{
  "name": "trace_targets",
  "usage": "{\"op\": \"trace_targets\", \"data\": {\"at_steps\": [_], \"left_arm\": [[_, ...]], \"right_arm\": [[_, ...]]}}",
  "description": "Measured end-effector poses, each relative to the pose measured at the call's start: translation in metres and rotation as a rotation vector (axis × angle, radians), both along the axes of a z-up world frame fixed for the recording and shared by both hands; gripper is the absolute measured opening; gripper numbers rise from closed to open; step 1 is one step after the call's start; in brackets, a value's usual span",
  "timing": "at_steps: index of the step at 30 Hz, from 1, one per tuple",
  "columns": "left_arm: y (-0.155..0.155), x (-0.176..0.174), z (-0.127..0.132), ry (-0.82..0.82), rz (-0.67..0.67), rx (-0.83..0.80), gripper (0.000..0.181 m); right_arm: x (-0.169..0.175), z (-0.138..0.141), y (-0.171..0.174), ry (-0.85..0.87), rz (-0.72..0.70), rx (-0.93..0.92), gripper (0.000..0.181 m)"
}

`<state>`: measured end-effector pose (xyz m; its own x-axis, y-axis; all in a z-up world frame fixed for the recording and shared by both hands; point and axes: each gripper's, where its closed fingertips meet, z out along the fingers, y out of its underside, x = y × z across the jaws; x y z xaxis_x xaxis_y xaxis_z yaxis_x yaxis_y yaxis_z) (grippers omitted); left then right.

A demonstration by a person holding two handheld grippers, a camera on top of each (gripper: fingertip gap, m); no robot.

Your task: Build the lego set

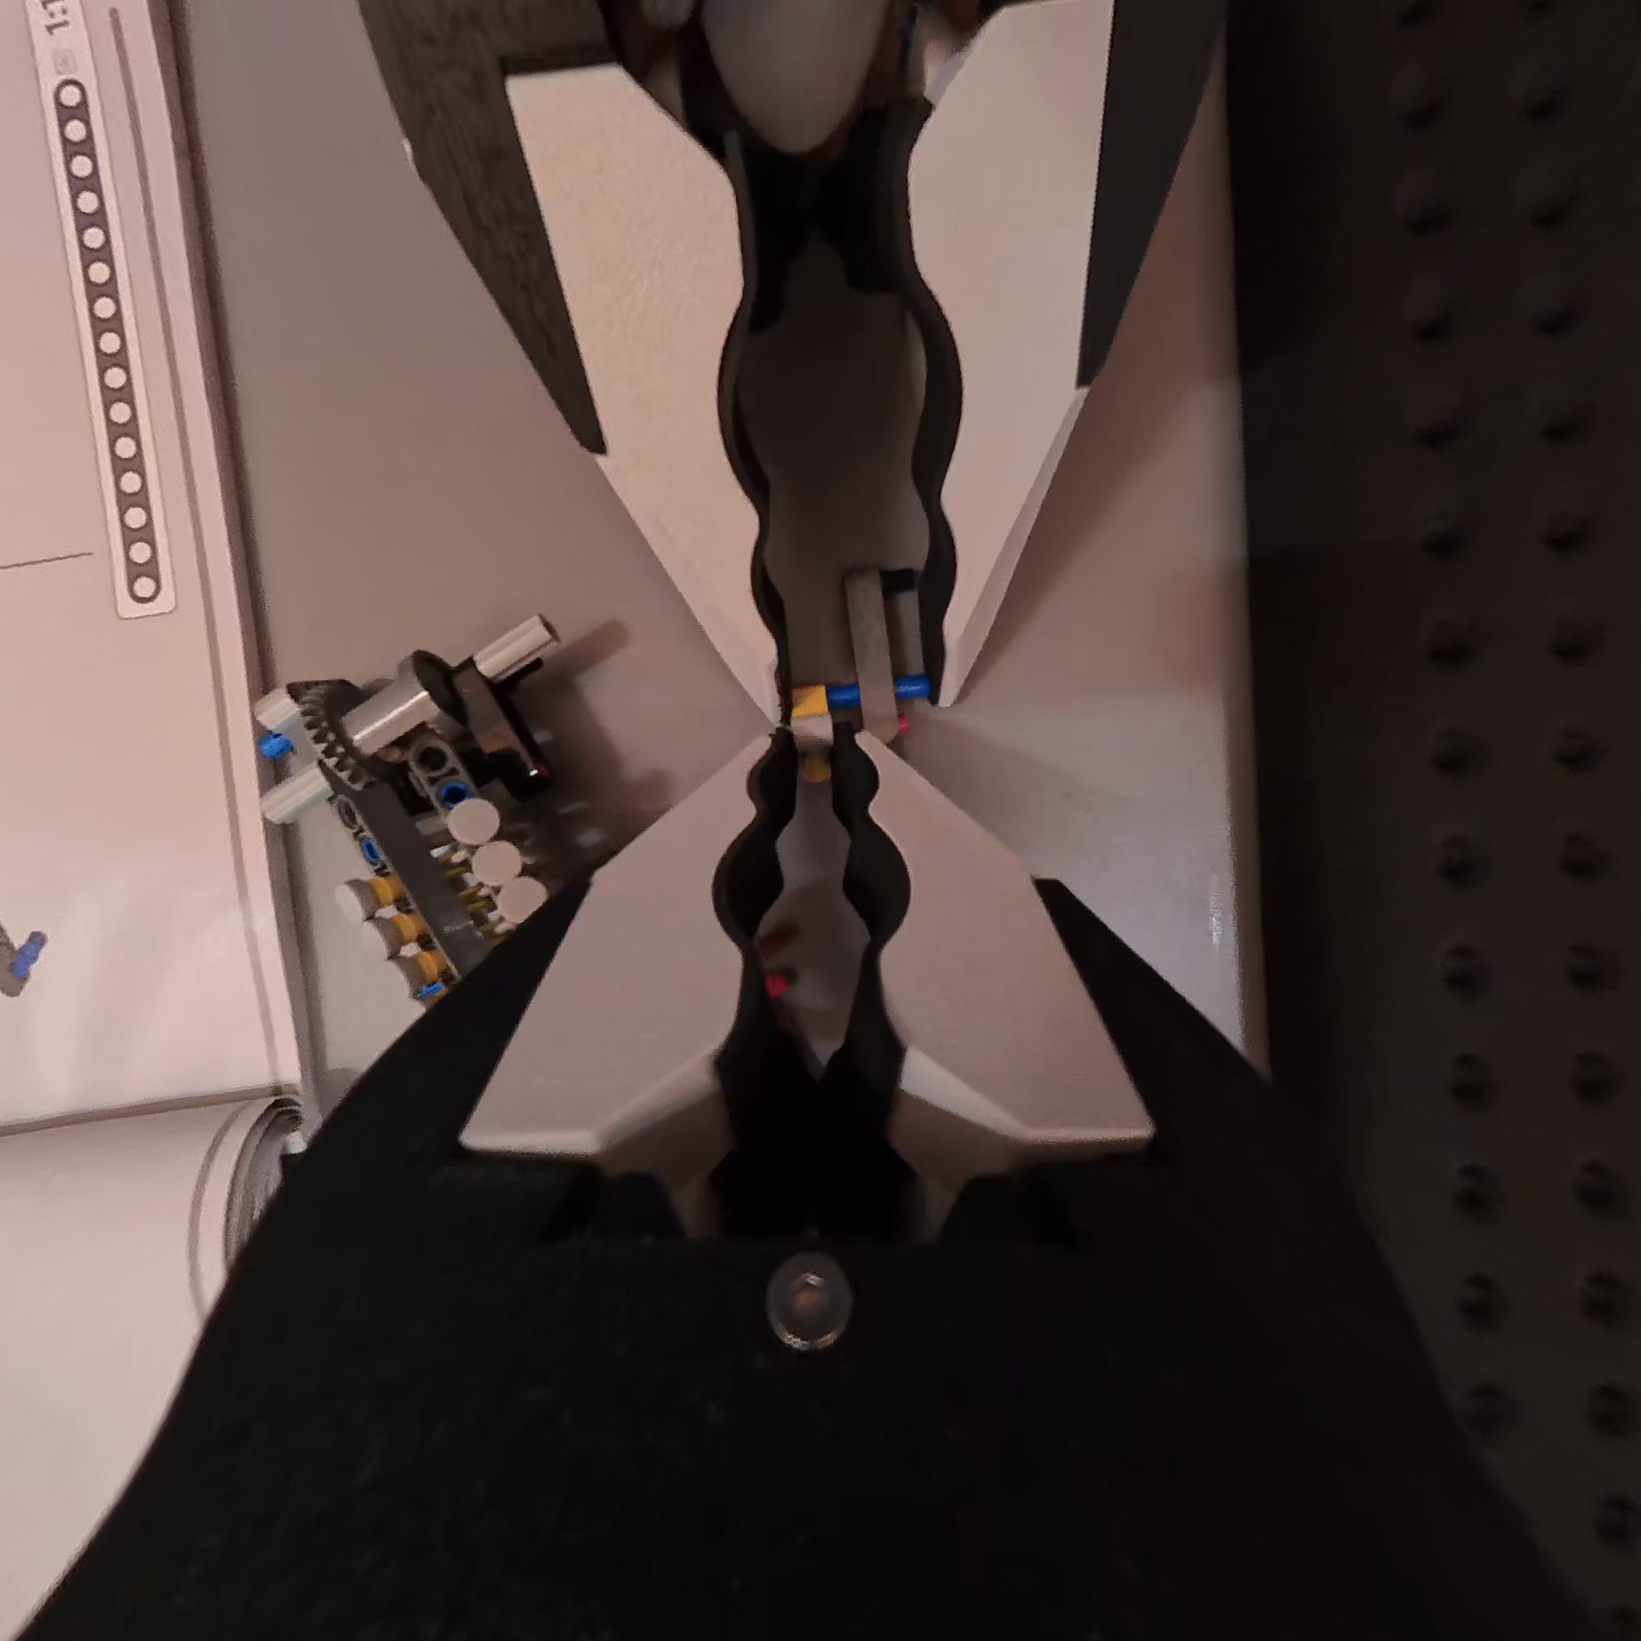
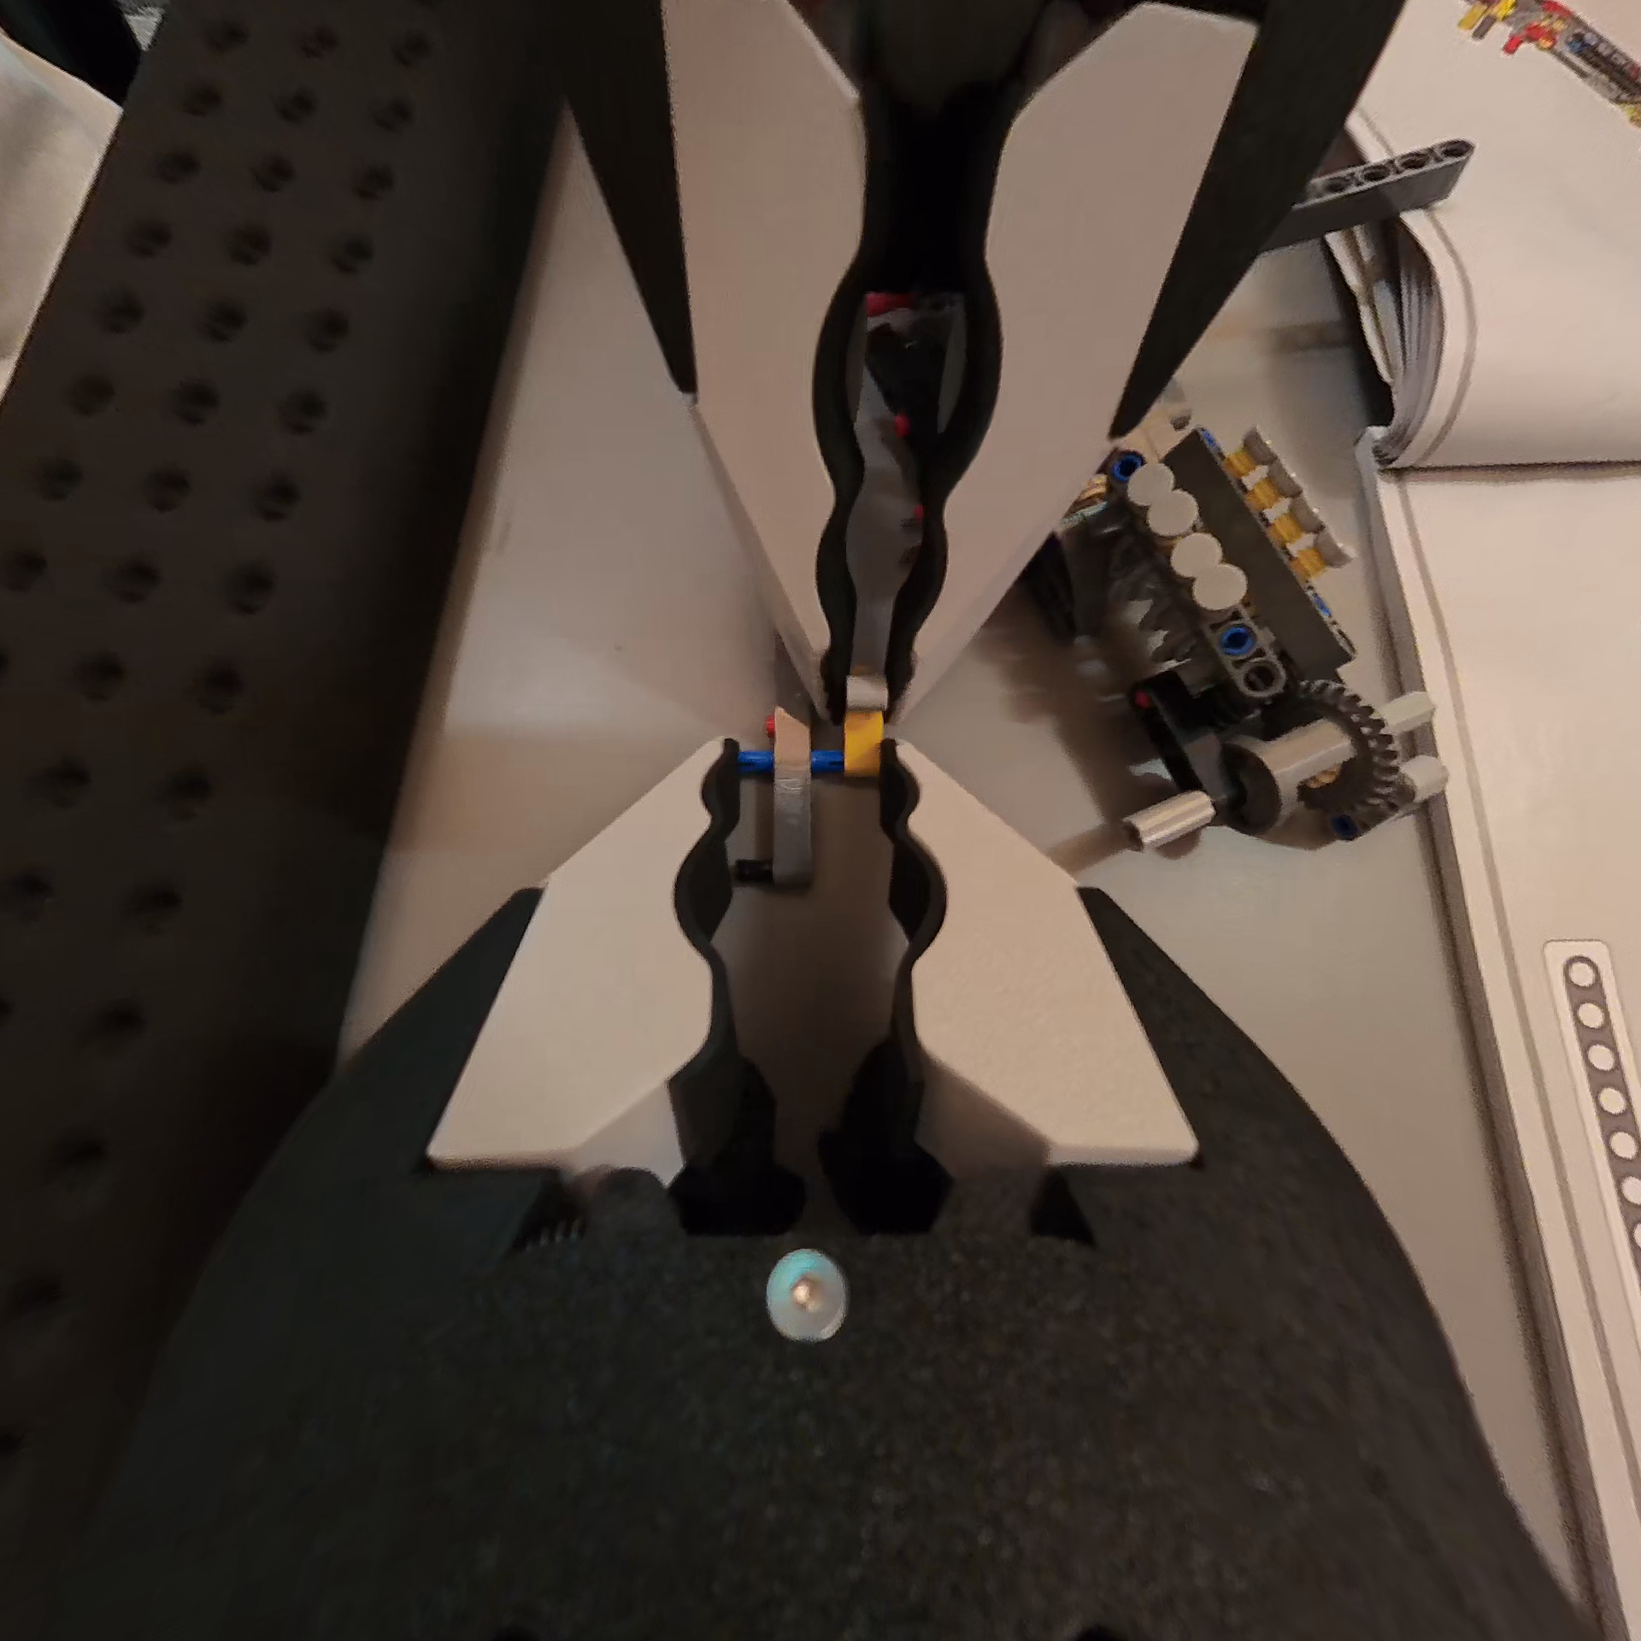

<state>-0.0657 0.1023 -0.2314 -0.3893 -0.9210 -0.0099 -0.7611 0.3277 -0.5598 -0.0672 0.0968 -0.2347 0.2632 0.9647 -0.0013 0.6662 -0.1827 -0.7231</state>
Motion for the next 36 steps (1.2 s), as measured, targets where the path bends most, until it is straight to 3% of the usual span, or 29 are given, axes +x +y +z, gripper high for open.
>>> {"op": "trace_targets", "data": {"at_steps": [14, 25, 36], "left_arm": [[0.0051, -0.0059, -0.001, 0.11, -0.198, 0.067, 0.006], [0.0013, -0.0024, -0.001, 0.084, -0.12, 0.008, 0.006], [0.0014, -0.0023, -0.0007, 0.089, -0.134, -0.006, 0.006]], "right_arm": [[0.0054, -0.0004, -0.0004, -0.045, -0.011, -0.004, 0.023], [-0.0012, -0.0002, 0.0001, 0.001, 0.004, 0.008, 0.03], [-0.0003, -0.0009, -0.0001, 0.012, -0.016, -0.016, 0.03]]}}
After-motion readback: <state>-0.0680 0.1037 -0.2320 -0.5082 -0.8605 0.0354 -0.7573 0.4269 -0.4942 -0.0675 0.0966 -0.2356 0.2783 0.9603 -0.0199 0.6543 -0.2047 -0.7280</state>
